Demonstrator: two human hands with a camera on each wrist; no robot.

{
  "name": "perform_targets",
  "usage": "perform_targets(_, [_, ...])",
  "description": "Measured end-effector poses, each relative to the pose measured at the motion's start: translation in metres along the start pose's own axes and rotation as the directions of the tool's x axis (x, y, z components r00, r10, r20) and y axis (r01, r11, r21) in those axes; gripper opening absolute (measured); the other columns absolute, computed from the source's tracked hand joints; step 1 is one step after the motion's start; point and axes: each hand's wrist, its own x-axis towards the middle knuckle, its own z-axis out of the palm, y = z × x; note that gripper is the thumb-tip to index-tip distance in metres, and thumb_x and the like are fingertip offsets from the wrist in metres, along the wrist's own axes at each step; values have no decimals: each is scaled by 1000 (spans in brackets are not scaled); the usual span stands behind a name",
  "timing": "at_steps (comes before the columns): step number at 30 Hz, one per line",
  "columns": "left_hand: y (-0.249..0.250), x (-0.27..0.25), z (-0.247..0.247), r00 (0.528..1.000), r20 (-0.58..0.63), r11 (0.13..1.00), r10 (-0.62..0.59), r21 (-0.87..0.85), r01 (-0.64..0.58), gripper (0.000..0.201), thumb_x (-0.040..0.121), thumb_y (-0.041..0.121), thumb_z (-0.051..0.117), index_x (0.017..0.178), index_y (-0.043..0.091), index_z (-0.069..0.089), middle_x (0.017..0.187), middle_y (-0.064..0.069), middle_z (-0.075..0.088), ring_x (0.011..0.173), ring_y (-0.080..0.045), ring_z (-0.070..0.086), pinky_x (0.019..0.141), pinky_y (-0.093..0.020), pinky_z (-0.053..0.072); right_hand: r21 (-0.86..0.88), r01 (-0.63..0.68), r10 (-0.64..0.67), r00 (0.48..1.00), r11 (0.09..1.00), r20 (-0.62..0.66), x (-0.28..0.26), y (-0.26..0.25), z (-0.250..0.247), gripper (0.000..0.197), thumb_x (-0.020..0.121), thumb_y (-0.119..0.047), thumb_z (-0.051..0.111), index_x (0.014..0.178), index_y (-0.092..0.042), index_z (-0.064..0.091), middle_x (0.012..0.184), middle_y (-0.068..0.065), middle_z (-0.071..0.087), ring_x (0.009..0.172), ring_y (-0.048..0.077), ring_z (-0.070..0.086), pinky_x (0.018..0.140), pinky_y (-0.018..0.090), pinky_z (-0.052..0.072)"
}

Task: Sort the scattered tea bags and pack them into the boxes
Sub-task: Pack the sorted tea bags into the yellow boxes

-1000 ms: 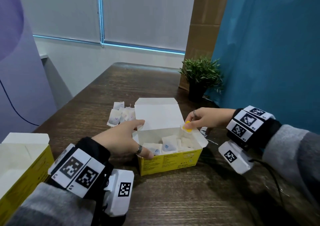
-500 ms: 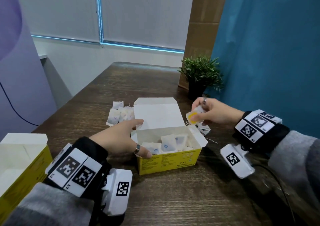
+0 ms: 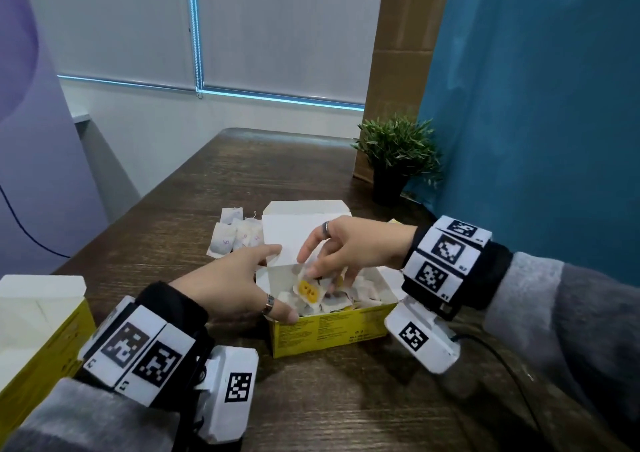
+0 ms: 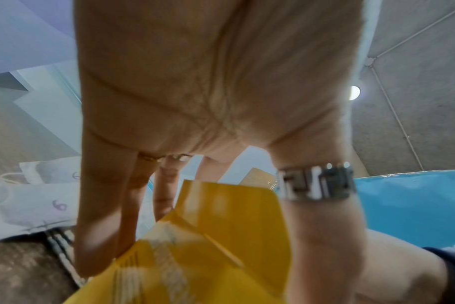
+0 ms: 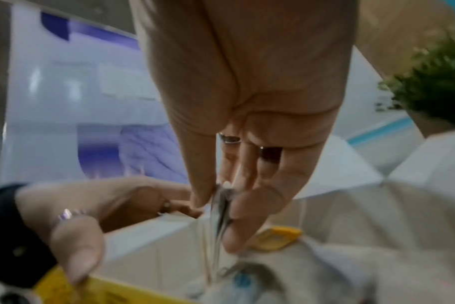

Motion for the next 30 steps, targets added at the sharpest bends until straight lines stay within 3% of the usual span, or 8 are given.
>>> perform_targets(4, [0,1,0,1000,3,1000,-8,-21,8,113,52,36,88,146,29,26,144,5,39,124,-13,44,108,-30,35,-161,8,-33,988,987,-152,-3,7,-9,21,91,-25,60,108,-14,60,90,4,68,75,18,65,46,17,49])
perform_targets(11, [3,0,1,1000,1,1000,-8,-17,8,109,56,33,87,147,27,25,145,5,38,124,-13,42,101,-23,34,-312,-25,-16,991,950,-130,-3,9,-2,27,84,-26,68,108,-16,59,71,-4,63,63,12,58,47,19,44])
perform_targets(13, [3,0,1,1000,2,1000,-7,-19,7,110,57,33,87,147,27,25,145,5,38,124,-13,43,100,-22,34,-206,21,-65,975,978,-211,-4,7,0,14,86,-18,65,97,-15,57,67,-2,61,52,12,59,42,19,44])
perform_targets(15, [2,0,1,1000,3,1000,-10,-26,10,111,55,34,87,147,27,25,144,5,39,122,-13,44,103,-24,35,50,92,-74,955,994,-287,-8,1,-1,8,90,-8,59,89,-12,52,65,5,60,45,12,61,38,18,43])
perform_targets(18, [1,0,1,1000,5,1000,-10,-22,10,113,53,37,87,147,28,25,145,5,38,125,-13,43,107,-27,34,305,99,2,949,947,-315,-10,-4,5,8,92,-8,56,88,-9,50,60,9,54,46,17,65,37,19,46])
perform_targets(22, [2,-1,1,1000,7,999,-7,-31,8,111,54,36,87,146,28,26,142,6,40,121,-14,47,106,-29,35,416,38,104,944,909,-312,-10,5,23,12,93,-10,55,87,-9,45,54,8,60,45,18,65,38,19,46])
perform_targets(25, [2,-1,1,1000,7,1000,-9,-20,9,110,55,35,87,146,28,26,141,6,41,120,-14,47,104,-27,36,455,30,132,938,890,-320,-13,13,31,14,94,-10,52,84,-10,42,71,11,61,46,18,63,40,22,42])
perform_targets(30, [3,-1,1,1000,3,1000,-7,-19,7,109,55,35,87,146,28,27,139,5,42,118,-14,48,103,-26,36,85,-55,71,977,995,-200,-19,19,30,9,92,-11,54,99,-17,54,78,6,66,51,7,56,42,16,37])
